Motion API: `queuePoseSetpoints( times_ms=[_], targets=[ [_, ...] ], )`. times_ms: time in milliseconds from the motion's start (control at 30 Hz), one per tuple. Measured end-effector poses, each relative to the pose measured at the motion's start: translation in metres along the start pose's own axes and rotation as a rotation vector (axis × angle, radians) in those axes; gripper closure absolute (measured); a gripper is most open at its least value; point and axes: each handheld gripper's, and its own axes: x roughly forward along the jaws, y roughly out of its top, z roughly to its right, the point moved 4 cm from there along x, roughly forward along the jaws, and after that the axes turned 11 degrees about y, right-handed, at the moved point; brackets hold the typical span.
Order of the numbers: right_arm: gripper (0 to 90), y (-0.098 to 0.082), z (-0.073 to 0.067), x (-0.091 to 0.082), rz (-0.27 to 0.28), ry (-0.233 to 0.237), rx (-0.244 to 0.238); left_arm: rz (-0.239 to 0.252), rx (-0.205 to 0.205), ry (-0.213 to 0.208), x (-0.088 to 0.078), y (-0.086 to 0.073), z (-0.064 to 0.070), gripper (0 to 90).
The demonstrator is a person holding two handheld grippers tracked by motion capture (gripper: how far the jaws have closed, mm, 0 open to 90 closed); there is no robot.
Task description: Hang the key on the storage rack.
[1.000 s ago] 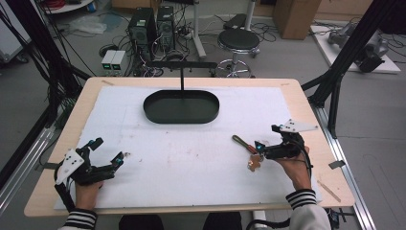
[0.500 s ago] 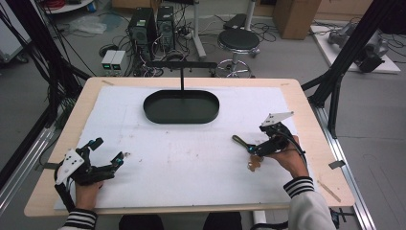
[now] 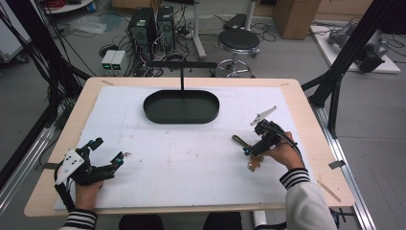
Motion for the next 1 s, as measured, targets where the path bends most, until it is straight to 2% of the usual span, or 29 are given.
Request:
queuePoseSetpoints(
  times_ms=[133, 200, 267, 400, 467, 533, 733, 1000],
  targets=[
    [7.7, 0.002, 0.003, 0.004, -0.044, 0.016, 0.017, 0.001, 0.002, 0.000, 0.000, 0.000, 0.000, 4.9],
    [13.6, 0.002, 0.004, 0.005, -0.064, 0.027, 0.022, 0.001, 0.001, 0.000, 0.000, 0.000, 0.000, 4.9],
    [14.2, 0.001, 0.004, 0.006, -0.076, 0.038, 0.034, 0.000, 0.000, -0.001, 0.000, 0.000, 0.000, 4.9],
    [15.3, 0.000, 0.006, 0.008, -0.109, 0.026, 0.036, 0.001, -0.001, 0.000, 0.000, 0.000, 0.000, 4.9],
    [21.3, 0.000, 0.007, 0.010, -0.131, 0.034, 0.041, 0.002, -0.001, 0.001, 0.000, 0.000, 0.000, 4.9],
    [22.7, 0.000, 0.007, 0.010, -0.140, 0.040, 0.043, 0.002, -0.002, 0.000, 0.000, 0.000, 0.000, 4.9],
    [34.8, -0.001, 0.008, 0.013, -0.177, 0.045, 0.056, -0.001, -0.004, -0.001, 0.000, 0.000, 0.000, 4.9],
    [48.8, -0.001, 0.009, 0.014, -0.195, 0.057, 0.066, -0.002, -0.003, -0.001, 0.000, 0.000, -0.001, 4.9]
  ],
)
